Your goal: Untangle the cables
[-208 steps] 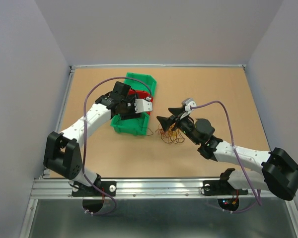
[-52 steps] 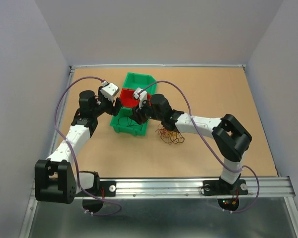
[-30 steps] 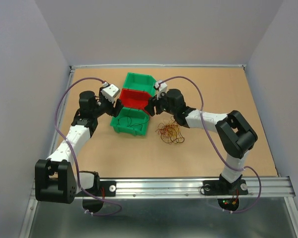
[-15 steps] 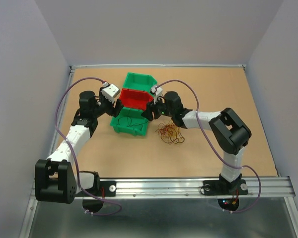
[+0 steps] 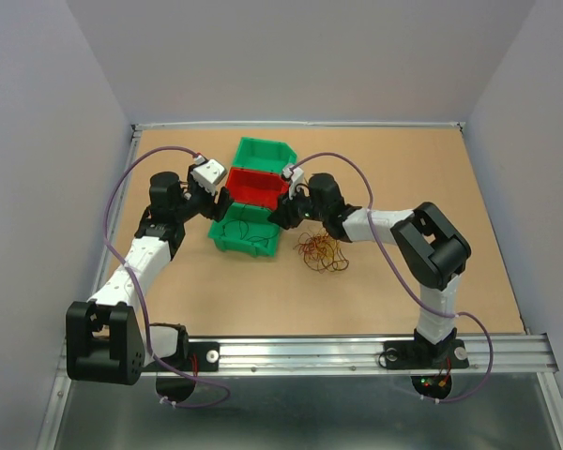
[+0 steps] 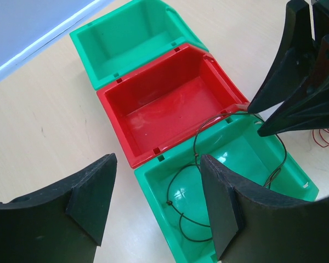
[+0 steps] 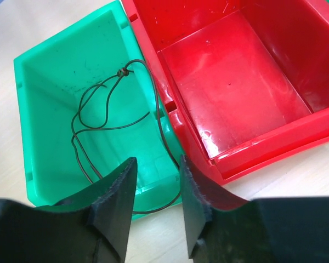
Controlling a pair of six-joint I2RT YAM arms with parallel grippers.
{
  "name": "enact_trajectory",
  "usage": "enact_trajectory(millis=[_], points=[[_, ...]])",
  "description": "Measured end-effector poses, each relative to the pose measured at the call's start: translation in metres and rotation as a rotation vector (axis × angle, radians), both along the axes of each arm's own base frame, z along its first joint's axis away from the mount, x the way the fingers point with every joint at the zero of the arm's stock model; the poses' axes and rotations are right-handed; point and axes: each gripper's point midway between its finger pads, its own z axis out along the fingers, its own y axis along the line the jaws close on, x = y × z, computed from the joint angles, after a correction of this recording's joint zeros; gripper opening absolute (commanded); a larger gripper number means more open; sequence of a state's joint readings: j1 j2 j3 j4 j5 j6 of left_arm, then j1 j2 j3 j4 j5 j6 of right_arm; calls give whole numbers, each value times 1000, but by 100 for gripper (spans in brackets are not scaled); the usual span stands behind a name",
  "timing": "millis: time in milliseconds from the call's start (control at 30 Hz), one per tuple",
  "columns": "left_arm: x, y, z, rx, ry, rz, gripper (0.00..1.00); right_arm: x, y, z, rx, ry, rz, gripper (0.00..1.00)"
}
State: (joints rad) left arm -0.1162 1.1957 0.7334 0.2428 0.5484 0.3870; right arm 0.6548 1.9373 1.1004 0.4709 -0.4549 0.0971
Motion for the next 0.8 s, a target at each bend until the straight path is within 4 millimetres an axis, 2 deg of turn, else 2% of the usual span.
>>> enact_trajectory(millis=[33, 133, 233, 300, 400, 600, 800], points=[[0, 0, 0, 0, 0, 0, 73, 0, 0, 0, 0, -2, 1, 36], [0, 0, 0, 0, 0, 0, 73, 2, -1, 0, -11, -4, -7, 20], [0, 0, 0, 0, 0, 0, 73, 7, -3, -1, -24, -12, -30, 17], [0, 0, 0, 0, 0, 0, 73, 11, -4, -2, -33, -15, -49, 10], [0, 0, 0, 0, 1, 0, 73, 15, -3, -3, -39, -19, -55, 4], [0, 0, -2, 1, 4, -1, 73, 11, 2, -5, -58, -47, -34, 0], [1, 0, -10, 9, 26, -4, 73, -16, 21, -12, -100, -64, 44, 1]])
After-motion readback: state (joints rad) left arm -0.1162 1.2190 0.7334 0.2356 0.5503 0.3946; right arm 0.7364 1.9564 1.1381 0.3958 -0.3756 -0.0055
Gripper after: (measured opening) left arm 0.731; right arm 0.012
